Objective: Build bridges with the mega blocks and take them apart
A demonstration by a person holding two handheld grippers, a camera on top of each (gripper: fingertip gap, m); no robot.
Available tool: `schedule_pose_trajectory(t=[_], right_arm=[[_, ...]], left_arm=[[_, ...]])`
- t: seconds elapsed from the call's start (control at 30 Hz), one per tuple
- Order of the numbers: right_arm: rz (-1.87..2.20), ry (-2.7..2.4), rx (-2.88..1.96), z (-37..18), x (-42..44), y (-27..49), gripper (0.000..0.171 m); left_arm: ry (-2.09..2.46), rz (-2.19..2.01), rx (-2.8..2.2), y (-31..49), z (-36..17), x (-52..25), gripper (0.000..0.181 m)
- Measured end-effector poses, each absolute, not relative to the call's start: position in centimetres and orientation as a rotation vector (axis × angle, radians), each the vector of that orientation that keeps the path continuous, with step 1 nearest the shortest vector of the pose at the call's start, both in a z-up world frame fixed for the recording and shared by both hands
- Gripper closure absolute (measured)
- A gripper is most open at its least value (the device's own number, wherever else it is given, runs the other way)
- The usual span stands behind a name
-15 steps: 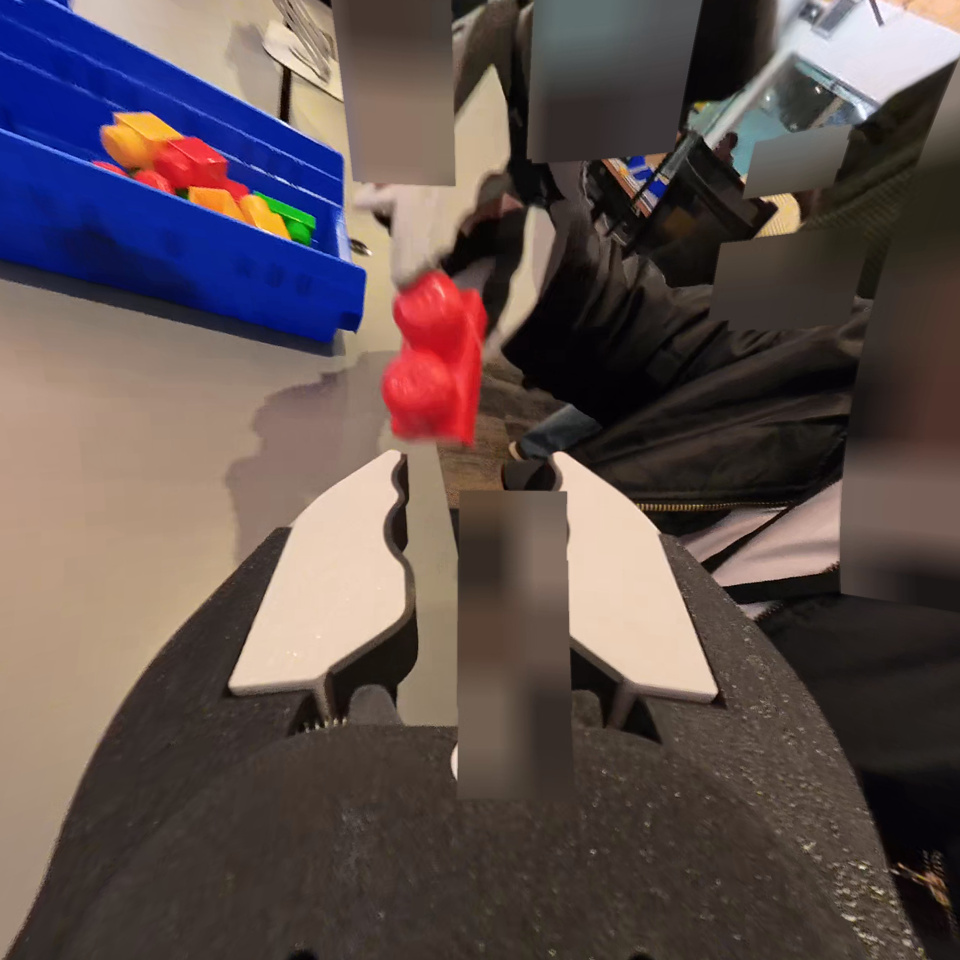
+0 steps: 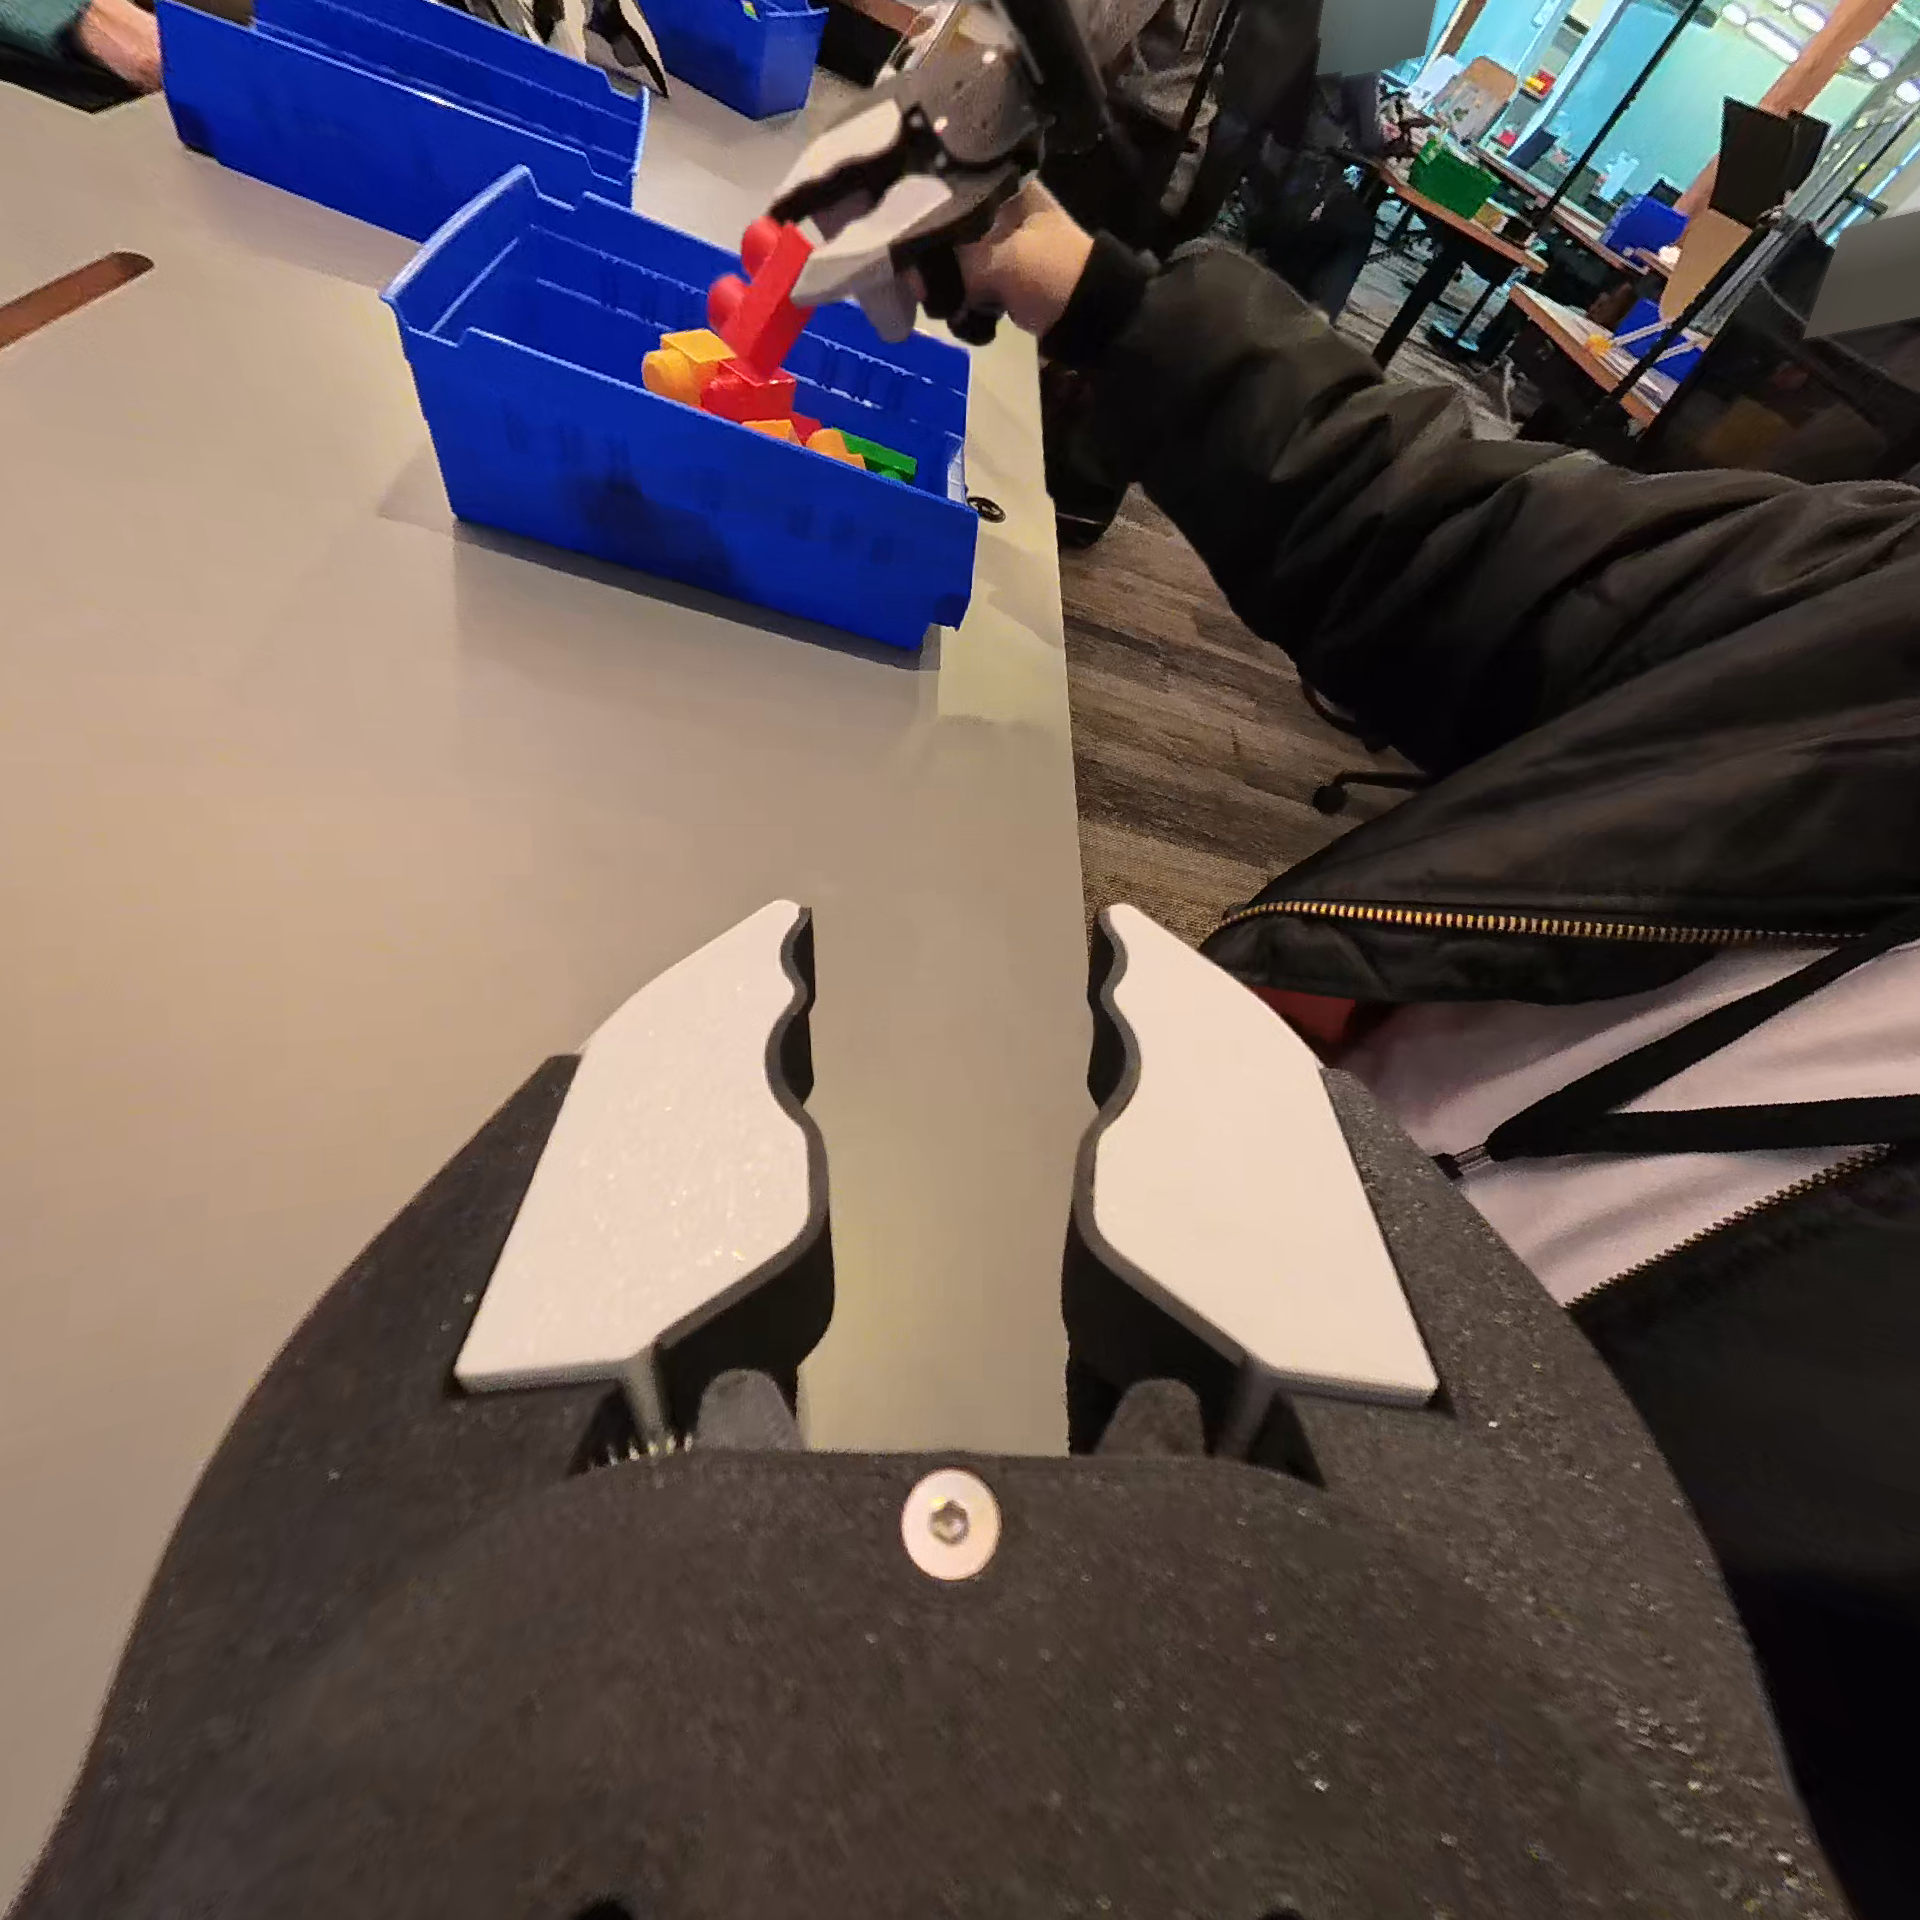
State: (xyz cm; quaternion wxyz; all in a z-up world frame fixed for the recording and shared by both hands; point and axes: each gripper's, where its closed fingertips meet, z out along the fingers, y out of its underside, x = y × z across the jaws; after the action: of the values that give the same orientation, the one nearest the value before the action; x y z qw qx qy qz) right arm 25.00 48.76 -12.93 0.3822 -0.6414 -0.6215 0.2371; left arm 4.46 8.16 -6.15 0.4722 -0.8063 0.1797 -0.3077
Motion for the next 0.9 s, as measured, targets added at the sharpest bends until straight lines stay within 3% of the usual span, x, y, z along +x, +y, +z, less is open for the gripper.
schedule_pose_trajectory(t=[0.13, 0.2, 0.37, 0.6, 0.73, 0.9], right_arm=[[0.43, -1.637, -1.704, -16.0, 24.7, 50.1, 0.126], [0.454, -1.6, -1.701, -15.6, 24.3, 50.3, 0.116], [0.621, -1.491, -1.606, -11.4, 23.5, 48.7, 0.117], [0.844, -1.542, -1.307, -5.6, 21.0, 39.0, 0.123], [0.938, -1.617, -1.206, -5.1, 18.8, 34.1, 0.123], [0.948, -1.709, -1.146, -5.1, 16.7, 30.5, 0.123]], left_arm=[[0.431, -0.677, -1.997, 6.9, -6.2, 3.8, 0.13], [0.419, -0.615, -1.998, 5.9, -5.9, 3.1, 0.128], [0.275, -0.406, -1.975, 1.9, -4.1, -1.4, 0.128], [-0.096, -0.051, -1.941, -6.4, -2.2, -13.6, 0.128], [-0.233, -0.047, -1.951, -9.9, -3.8, -18.8, 0.12], [-0.447, 0.146, -2.092, -13.1, -9.5, -25.3, 0.12]])
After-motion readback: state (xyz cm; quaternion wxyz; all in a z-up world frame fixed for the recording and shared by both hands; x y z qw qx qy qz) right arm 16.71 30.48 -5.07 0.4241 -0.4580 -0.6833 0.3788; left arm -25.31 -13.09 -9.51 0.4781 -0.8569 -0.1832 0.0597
